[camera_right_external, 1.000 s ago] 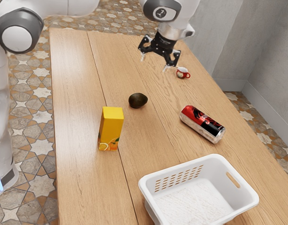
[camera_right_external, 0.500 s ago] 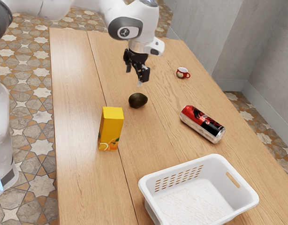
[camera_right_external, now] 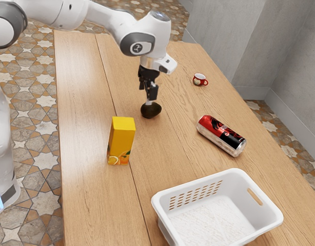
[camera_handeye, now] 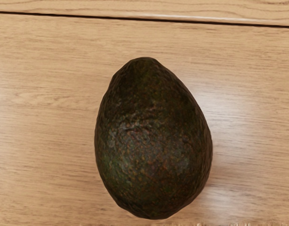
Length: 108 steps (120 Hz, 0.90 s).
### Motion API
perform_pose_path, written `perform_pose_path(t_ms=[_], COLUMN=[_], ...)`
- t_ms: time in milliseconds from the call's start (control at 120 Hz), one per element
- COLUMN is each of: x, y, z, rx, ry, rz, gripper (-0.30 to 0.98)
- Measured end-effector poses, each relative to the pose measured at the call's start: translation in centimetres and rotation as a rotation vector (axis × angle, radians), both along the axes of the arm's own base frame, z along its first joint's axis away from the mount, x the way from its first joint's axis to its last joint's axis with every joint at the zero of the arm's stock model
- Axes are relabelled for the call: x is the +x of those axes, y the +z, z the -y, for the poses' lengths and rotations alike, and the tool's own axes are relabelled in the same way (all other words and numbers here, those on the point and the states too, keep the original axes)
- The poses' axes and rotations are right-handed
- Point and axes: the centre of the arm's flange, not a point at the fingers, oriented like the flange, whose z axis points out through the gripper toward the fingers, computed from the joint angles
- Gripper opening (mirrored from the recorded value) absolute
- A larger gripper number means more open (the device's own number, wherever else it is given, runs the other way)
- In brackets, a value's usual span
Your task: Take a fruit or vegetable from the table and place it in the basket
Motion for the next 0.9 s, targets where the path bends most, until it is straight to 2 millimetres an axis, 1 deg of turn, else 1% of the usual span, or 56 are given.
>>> perform_pose_path(t_ms=[100,242,500,717,900], x=[-0.1,0.5,1.4,1.2,1.4], y=[-0.4,-1.1,-2.4,-2.2,-3.0], z=[-0.5,-0.3,-0.6,-1.1,-1.0], rx=[-0.007,-0.005,-0.002,-0.008,-0.026], ry=[-0.027,-0.077,-0.133,-0.151,-0.164], rz=[0.005,0.013,0.019,0.037,0.03], gripper=[0.69,0.69,0.69,0.69,0.69])
